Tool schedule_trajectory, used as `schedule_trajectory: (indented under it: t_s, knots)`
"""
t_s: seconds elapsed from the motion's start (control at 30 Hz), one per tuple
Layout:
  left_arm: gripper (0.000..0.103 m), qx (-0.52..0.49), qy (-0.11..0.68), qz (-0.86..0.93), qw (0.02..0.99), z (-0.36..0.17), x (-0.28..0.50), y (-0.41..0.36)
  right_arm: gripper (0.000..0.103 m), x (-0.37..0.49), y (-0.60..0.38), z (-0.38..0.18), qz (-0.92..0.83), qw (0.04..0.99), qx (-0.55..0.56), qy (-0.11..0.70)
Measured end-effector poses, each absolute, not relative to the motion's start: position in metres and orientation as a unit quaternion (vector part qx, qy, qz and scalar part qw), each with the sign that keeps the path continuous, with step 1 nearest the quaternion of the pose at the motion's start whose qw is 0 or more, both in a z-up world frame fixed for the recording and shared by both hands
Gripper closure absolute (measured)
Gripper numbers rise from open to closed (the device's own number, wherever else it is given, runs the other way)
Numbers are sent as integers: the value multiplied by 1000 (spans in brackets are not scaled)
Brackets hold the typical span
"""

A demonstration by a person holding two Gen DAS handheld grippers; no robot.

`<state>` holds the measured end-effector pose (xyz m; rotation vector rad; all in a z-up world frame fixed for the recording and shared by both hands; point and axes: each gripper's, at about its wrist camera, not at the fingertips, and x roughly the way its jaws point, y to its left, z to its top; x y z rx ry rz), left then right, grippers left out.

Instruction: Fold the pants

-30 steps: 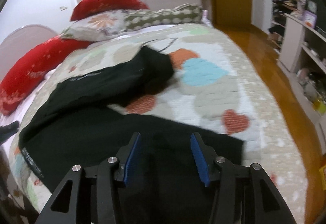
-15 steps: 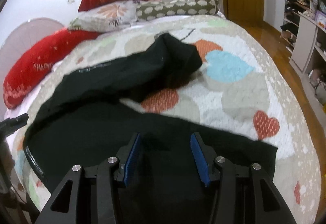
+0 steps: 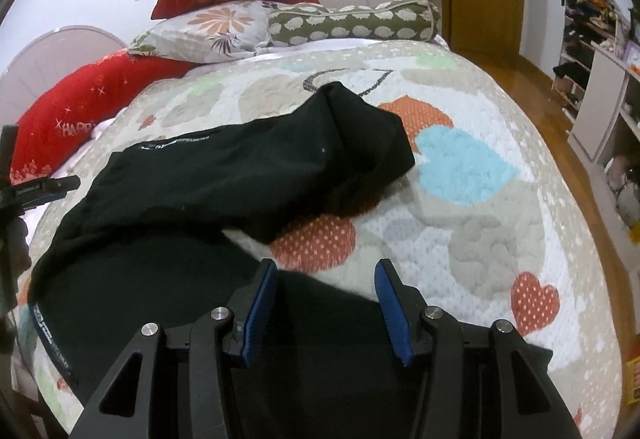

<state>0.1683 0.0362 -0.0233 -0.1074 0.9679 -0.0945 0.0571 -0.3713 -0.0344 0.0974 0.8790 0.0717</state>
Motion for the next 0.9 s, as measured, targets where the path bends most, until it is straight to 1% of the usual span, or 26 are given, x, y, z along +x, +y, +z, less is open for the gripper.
schedule_trajectory:
  t_s: [0.4, 0.67, 0.9]
  knots:
    - [24, -42, 464, -39, 884, -27, 191, 31, 54, 63, -360, -27, 22, 906, 14, 422]
    - [24, -78, 468, -69, 878, -29, 209, 29, 54, 71, -366, -27, -8, 905, 2, 425]
    - [24, -65, 466, -70, 880, -35, 221, 21, 54, 66, -375, -25, -4, 919, 10, 395]
